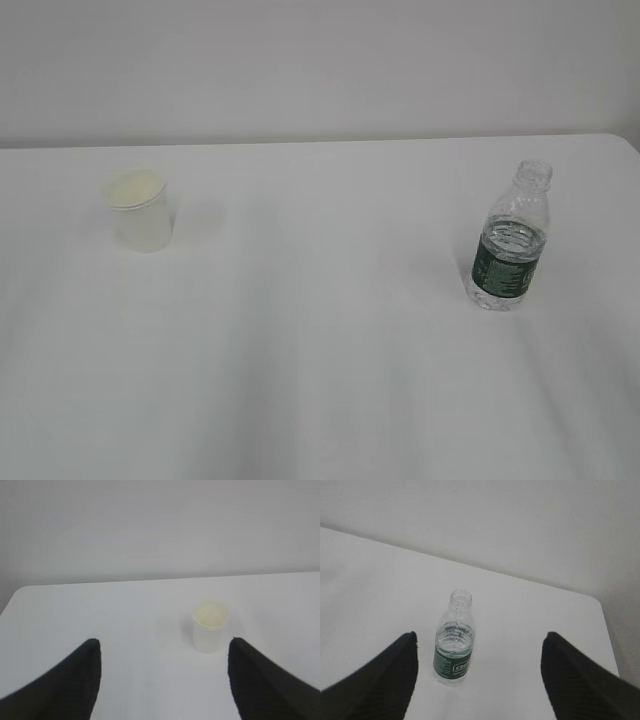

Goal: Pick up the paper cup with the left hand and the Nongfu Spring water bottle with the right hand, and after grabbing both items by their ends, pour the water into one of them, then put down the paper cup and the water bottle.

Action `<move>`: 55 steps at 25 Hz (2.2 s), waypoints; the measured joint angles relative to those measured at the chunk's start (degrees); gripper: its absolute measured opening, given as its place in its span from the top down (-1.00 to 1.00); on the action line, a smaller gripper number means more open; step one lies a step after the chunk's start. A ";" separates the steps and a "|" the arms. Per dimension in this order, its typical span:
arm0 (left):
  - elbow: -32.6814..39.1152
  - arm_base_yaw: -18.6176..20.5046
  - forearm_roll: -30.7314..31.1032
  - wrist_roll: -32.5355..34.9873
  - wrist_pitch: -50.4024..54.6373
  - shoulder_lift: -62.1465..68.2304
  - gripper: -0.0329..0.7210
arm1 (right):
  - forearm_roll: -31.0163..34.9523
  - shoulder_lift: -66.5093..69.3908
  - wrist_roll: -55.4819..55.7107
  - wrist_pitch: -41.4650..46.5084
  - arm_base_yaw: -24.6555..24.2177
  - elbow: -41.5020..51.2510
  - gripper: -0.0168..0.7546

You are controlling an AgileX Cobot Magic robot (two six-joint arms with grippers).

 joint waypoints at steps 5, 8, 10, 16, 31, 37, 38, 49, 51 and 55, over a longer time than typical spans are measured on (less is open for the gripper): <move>0.00 0.00 -0.11 0.00 -5.61 3.31 -0.59 | 0.33 2.12 0.00 -3.56 0.00 0.00 -0.56; 0.00 0.00 -0.11 0.00 -8.29 5.80 -0.59 | 0.90 3.82 0.00 -6.13 0.00 0.00 -0.56; 0.00 0.00 -0.21 0.00 -9.64 7.59 -0.59 | 1.36 5.26 0.00 -7.79 0.00 0.00 -0.56; 0.00 0.00 -0.21 0.00 -14.51 13.86 -0.53 | 1.36 11.18 0.00 -11.82 0.00 0.00 -0.56; 0.00 0.00 -0.21 0.00 -26.18 27.52 -0.50 | 2.80 25.25 0.68 -23.88 0.00 0.00 -0.56; 0.95 0.00 -0.21 0.00 -29.08 30.76 -0.50 | 2.85 29.67 1.85 -27.58 0.00 0.31 -0.56; 1.73 0.00 -0.21 0.00 -29.82 30.88 -0.49 | 2.85 30.09 1.98 -28.57 0.00 0.96 -0.56; 13.66 -5.29 -0.66 0.00 -45.97 31.85 -0.49 | 3.08 31.43 4.24 -39.13 0.00 9.28 -0.56; 15.13 -8.35 -1.11 0.00 -47.77 32.48 -0.49 | 3.07 31.43 4.63 -41.05 0.00 10.91 -0.56; 16.53 -12.67 -2.28 0.00 -48.95 33.64 -0.49 | 2.81 31.43 5.32 -44.21 0.00 13.77 -0.56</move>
